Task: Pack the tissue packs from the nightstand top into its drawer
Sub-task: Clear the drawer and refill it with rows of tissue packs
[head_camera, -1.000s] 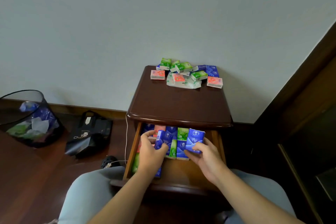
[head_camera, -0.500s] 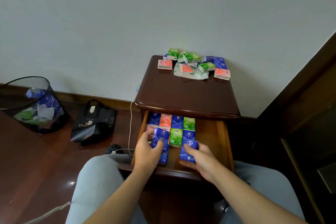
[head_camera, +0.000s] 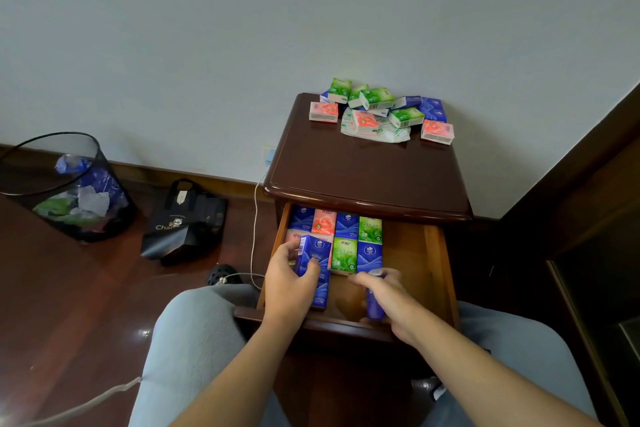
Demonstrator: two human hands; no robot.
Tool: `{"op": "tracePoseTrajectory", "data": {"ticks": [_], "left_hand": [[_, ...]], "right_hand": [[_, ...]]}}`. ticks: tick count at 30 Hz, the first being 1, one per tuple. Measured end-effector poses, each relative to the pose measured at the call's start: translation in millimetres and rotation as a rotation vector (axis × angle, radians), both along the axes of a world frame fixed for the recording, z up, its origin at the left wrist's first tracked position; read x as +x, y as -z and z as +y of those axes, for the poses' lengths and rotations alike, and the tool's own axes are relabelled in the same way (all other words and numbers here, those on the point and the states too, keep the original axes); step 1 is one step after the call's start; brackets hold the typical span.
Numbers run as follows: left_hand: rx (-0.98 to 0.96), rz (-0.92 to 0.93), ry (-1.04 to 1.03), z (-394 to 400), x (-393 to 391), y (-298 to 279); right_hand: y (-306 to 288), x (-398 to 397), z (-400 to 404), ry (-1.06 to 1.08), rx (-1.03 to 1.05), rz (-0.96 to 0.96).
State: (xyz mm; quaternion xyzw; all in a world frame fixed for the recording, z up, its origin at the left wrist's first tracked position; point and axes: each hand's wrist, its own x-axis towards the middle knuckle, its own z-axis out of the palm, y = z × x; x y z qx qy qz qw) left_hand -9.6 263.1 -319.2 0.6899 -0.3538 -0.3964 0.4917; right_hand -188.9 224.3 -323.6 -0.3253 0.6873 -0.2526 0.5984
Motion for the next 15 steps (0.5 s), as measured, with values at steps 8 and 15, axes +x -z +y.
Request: {"op": "tracePoseTrajectory", "data": {"ticks": [8,15], "left_hand": [[-0.005,0.03,0.006,1.6,0.4,-0.6],[-0.063,0.075,-0.027,3.3,-0.6,-0.3]], "right_hand": [[5.0,-4.3,-1.3,-0.164,0.104,0.117],[14.9,7.8,-1.8,-0.141,0.008,0.235]]}}
